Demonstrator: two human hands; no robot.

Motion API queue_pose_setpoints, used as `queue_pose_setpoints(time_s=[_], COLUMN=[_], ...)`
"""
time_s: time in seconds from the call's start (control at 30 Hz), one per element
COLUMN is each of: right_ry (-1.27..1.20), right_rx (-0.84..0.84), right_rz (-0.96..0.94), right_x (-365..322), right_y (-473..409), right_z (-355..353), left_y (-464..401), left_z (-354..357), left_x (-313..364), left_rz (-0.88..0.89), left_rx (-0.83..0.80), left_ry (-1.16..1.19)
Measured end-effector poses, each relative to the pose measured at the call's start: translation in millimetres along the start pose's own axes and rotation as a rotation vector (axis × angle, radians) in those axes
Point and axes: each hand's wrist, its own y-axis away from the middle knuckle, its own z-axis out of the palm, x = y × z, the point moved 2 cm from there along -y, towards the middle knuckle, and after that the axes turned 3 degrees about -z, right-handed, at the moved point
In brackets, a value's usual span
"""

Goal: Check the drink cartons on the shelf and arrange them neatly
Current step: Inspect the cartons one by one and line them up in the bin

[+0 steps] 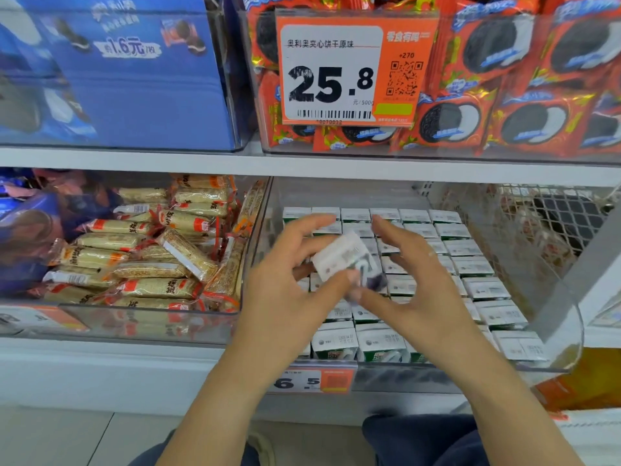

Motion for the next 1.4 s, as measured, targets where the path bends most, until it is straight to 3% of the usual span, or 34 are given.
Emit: queue_pose_setpoints(time_s=[0.17,0.3,0.4,0.47,0.57,0.8,1.0,1.4], right_ry=[0.205,0.124,0.02,0.024,0.112,0.2,0.371,0.243], right_rx=[-0.065,0.022,0.089,0.126,0.151,-0.006,-0.043,-0.017], right_rz=[-0.135,-0.064,0.007,0.03,-0.013,0.0,0.007,0.048], right_x=[-5,-1,4,7,9,25,18,24], right_y=[-10,-21,-33,-46,-73,-121,-138,-134], right_z=[12,22,26,31,43,66,73,84], left_y=[4,-4,-11,-14,-16,-23,-24,-26], left_z=[-8,-41,-62,-64,-59,-57,-57,-55], left_x=[-3,-11,-24,-38,-51,-52,-51,-50], left_rz=[0.079,0.18,0.056,-0.167,-0.322,-0.296,-0.274,-0.237], left_rx=[-0.113,0.08,0.151,0.023,-0.144,-0.141,-0.156,-0.124], left_ry=[-0.265,-0.55,-0.672,-0.723,-0.74,-0.746,-0.727,-0.753])
